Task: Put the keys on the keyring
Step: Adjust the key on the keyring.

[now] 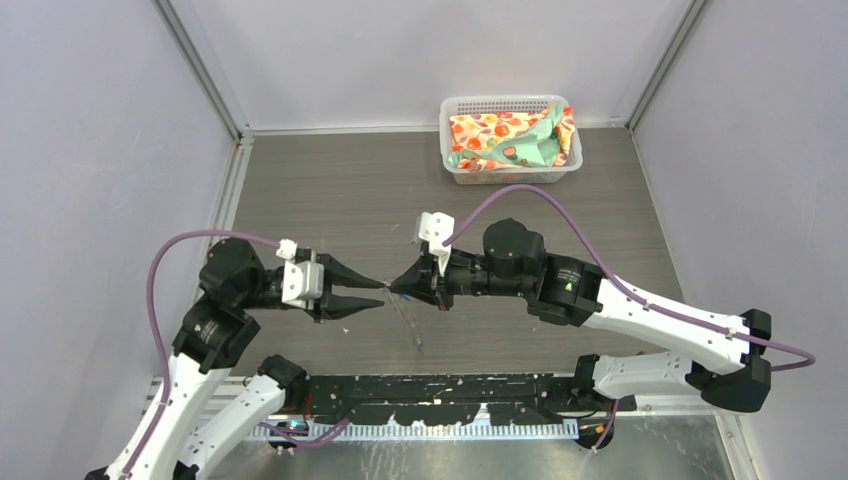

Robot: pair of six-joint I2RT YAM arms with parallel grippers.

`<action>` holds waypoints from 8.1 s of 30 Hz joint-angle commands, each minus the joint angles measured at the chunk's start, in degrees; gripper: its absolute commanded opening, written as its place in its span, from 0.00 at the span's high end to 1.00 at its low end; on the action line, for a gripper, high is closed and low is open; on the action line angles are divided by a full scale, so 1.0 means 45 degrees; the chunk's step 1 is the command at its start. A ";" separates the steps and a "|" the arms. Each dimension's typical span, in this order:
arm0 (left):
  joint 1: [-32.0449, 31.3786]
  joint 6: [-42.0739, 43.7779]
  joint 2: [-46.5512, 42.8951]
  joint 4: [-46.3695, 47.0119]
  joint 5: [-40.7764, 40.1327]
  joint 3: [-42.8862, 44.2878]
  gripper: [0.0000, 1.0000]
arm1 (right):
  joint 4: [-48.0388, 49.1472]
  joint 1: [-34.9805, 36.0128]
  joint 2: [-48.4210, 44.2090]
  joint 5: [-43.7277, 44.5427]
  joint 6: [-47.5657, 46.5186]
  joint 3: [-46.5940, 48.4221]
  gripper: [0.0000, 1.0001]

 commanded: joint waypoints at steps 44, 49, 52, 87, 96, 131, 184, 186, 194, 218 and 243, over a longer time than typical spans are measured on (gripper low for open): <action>-0.0031 0.0960 0.1338 -0.2287 -0.0207 0.1250 1.00 | 0.0295 0.0184 0.0003 -0.0946 -0.0703 0.0530 0.95; -0.0031 0.1041 0.1257 -0.2496 -0.0474 0.1220 0.99 | -0.1559 0.0176 0.0311 -0.0519 -0.0664 0.1520 0.74; -0.0031 0.1548 0.1342 -0.3026 -0.0613 0.1377 1.00 | -0.2931 0.0175 0.0378 0.0073 -0.0830 0.2294 0.62; -0.0032 0.2255 0.1571 -0.3147 -0.0523 0.1527 0.99 | -1.0047 -0.0263 0.5508 -0.1494 -0.2859 0.9582 0.64; -0.0036 0.2261 0.1435 -0.3108 -0.0302 0.1481 1.00 | -1.0170 -0.0385 0.5616 -0.1656 -0.3096 0.9707 0.99; -0.0031 0.2297 0.1867 -0.3443 0.0026 0.3032 0.68 | 0.5246 -0.0385 -0.0829 -0.1326 -0.1035 -0.1646 0.99; -0.0036 -0.0769 0.1788 -0.2317 -0.1208 0.2190 0.99 | -1.0038 -0.0420 0.4379 -0.1301 -0.2837 0.9069 0.63; -0.0040 -0.0648 0.1750 -0.2430 -0.1196 0.2194 0.99 | -0.9918 -0.0417 0.4424 -0.1348 -0.2942 0.9132 0.65; -0.0032 -0.0337 0.1723 -0.2584 -0.1026 0.2104 0.99 | -0.9813 -0.0428 0.4712 -0.1337 -0.3028 0.9482 0.68; -0.0031 -0.0171 0.1826 -0.2495 -0.0964 0.2128 0.99 | -0.9751 -0.0429 0.5305 -0.1886 -0.3281 1.0015 0.99; -0.0041 0.4517 0.1304 -0.3690 0.0077 0.2806 0.50 | -0.4431 -0.0822 0.1596 -0.4458 -0.2116 0.4785 0.99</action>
